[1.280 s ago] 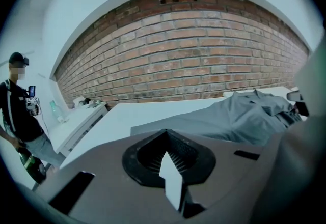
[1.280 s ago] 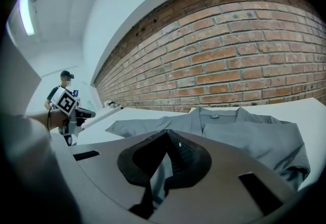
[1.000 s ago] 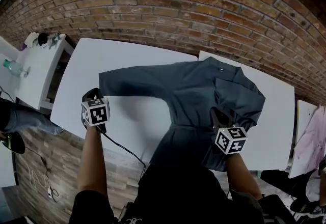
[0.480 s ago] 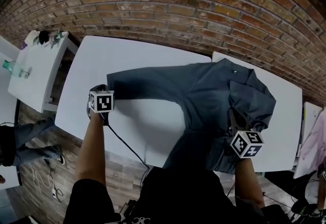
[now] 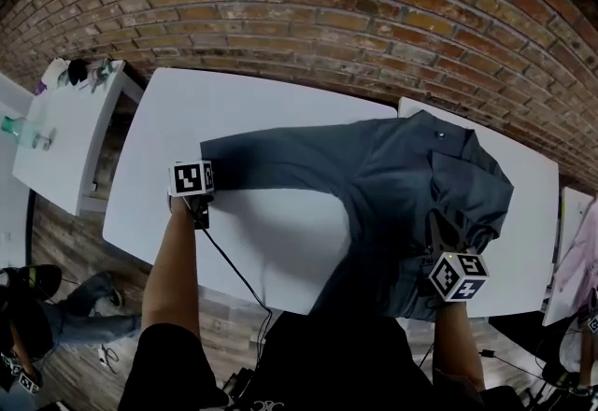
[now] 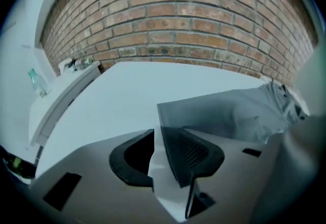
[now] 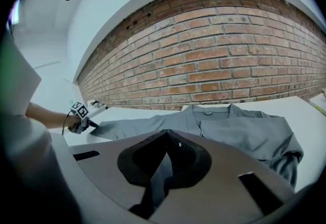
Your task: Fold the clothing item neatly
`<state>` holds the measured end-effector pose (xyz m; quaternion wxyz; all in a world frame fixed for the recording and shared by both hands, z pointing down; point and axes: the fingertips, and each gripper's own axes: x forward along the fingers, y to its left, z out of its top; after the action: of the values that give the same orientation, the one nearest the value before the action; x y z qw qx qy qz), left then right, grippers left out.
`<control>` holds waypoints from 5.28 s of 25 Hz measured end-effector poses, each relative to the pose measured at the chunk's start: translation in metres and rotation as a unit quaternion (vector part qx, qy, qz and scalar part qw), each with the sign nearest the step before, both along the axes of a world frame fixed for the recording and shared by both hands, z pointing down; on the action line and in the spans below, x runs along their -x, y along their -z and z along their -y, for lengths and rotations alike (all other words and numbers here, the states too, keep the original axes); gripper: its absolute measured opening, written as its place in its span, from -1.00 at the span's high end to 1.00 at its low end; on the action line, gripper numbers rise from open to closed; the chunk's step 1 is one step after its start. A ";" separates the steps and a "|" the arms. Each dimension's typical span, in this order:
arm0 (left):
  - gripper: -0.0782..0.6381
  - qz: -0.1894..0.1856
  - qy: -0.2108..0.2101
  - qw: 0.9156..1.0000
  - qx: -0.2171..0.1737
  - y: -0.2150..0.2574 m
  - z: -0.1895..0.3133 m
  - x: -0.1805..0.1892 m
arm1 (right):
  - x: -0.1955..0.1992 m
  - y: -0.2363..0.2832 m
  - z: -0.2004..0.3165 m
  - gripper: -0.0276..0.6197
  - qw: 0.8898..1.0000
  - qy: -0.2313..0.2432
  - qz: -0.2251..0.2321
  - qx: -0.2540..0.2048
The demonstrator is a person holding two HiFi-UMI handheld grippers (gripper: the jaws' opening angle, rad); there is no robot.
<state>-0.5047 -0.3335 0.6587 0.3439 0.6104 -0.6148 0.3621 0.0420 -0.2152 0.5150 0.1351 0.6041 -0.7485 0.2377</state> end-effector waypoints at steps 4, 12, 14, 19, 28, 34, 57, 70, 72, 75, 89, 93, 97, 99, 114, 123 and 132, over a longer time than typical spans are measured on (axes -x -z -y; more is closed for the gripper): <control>0.38 -0.058 0.042 0.997 0.027 -0.011 0.003 0.002 | -0.002 0.005 -0.001 0.91 1.000 -0.008 0.001 -0.005; 0.72 -0.031 0.018 0.998 0.048 -0.013 0.011 -0.013 | 0.001 -0.002 -0.002 0.91 1.000 -0.009 -0.008 -0.001; 0.73 -0.005 0.012 0.998 0.054 -0.012 0.012 -0.015 | 0.004 -0.002 -0.001 0.91 1.000 -0.006 -0.014 -0.002; 0.74 0.011 0.005 0.998 0.069 -0.013 0.010 -0.015 | 0.003 0.005 0.002 0.91 1.000 -0.004 -0.012 -0.012; 0.74 -0.012 0.000 0.999 0.031 0.041 0.006 -0.040 | -0.022 0.009 -0.015 0.91 1.000 -0.009 0.015 -0.017; 0.74 -0.010 -0.046 0.999 -0.024 0.108 0.007 -0.107 | -0.045 0.000 -0.026 0.91 1.000 0.004 0.025 -0.002; 0.74 -0.044 -0.232 0.969 -0.074 0.169 -0.015 -0.483 | -0.165 0.020 -0.098 0.91 0.999 0.017 0.038 -0.021; 0.74 -0.055 -0.264 0.962 -0.032 0.091 -0.013 -0.608 | -0.194 0.006 -0.122 0.91 0.999 0.035 0.005 0.008; 0.74 -0.055 -0.265 0.962 -0.028 0.082 -0.012 -0.618 | -0.197 0.006 -0.120 0.91 0.999 0.036 0.002 0.008; 0.74 -0.042 -0.273 0.960 -0.036 0.074 -0.009 -0.630 | -0.199 0.006 -0.119 0.91 0.999 0.039 -0.001 0.008; 0.79 -0.063 -0.290 0.950 -0.094 0.094 -0.035 -0.599 | -0.182 0.004 -0.111 0.91 0.998 0.058 0.011 0.003; 0.79 -0.091 -0.285 0.944 -0.140 0.114 -0.055 -0.567 | -0.175 0.014 -0.104 0.91 0.998 0.060 0.018 -0.020; 0.79 -0.097 -0.262 0.946 -0.166 0.129 -0.077 -0.531 | -0.168 0.023 -0.097 0.91 0.997 0.058 0.025 -0.042; 0.79 -0.090 -0.254 0.948 -0.169 0.132 -0.092 -0.514 | -0.165 0.025 -0.095 0.91 0.996 0.063 0.030 -0.048; 0.79 -0.101 -0.201 0.963 -0.147 0.119 -0.190 -0.422 | -0.157 0.029 -0.103 0.91 0.993 0.090 0.040 -0.062; 0.79 -0.113 -0.263 0.944 -0.164 0.129 -0.222 -0.383 | -0.129 0.029 -0.153 0.91 0.997 0.049 0.013 -0.050; 0.79 -0.117 -0.315 0.929 -0.155 0.106 -0.284 -0.329 | -0.084 0.010 -0.238 0.91 1.000 0.005 -0.009 -0.023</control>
<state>-0.1761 -0.0491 0.5522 0.1828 0.8562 -0.3948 0.2786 0.1259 0.0231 0.5052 0.1291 0.6058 -0.7553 0.2140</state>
